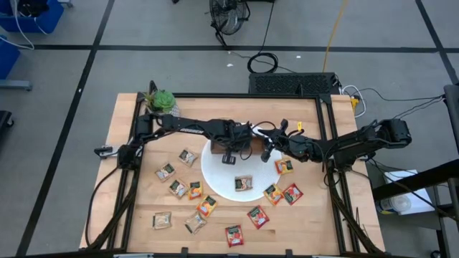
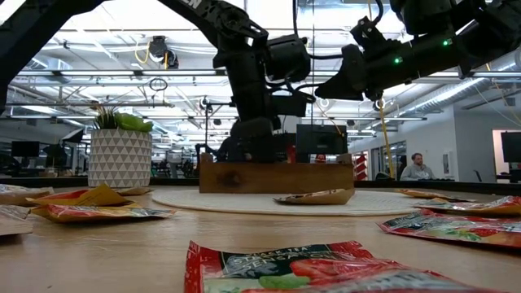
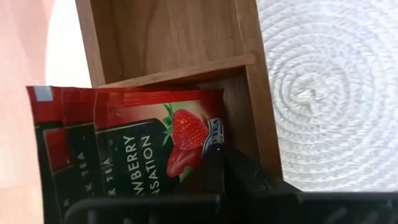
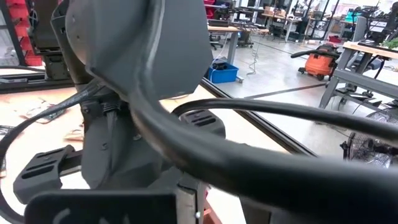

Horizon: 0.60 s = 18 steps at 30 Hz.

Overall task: Pick & Place Tea
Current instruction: Put the red tea bag into the middle section of the wooden organizer

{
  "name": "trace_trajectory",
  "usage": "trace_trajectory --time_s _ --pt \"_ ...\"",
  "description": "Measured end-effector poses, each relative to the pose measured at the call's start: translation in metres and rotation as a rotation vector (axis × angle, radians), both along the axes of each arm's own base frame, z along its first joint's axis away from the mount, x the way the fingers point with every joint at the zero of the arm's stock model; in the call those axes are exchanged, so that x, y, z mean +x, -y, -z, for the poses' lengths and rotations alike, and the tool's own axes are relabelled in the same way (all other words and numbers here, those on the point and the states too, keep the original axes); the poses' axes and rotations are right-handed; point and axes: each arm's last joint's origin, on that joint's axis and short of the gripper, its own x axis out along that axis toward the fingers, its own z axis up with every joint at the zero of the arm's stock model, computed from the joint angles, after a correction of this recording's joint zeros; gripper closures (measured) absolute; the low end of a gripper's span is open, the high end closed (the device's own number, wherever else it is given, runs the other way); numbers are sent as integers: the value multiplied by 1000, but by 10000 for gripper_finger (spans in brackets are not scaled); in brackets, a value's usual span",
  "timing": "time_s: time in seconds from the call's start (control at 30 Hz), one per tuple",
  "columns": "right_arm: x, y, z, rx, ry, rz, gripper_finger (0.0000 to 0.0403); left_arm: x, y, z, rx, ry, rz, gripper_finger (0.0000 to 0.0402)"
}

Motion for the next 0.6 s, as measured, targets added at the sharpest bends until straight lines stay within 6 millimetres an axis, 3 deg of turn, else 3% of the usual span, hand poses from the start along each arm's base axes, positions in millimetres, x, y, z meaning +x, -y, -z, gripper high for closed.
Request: trace_trajectory --time_s 0.6 --pt "0 0 0 0 0 -2 339 2 11 -1 145 -12 -31 393"
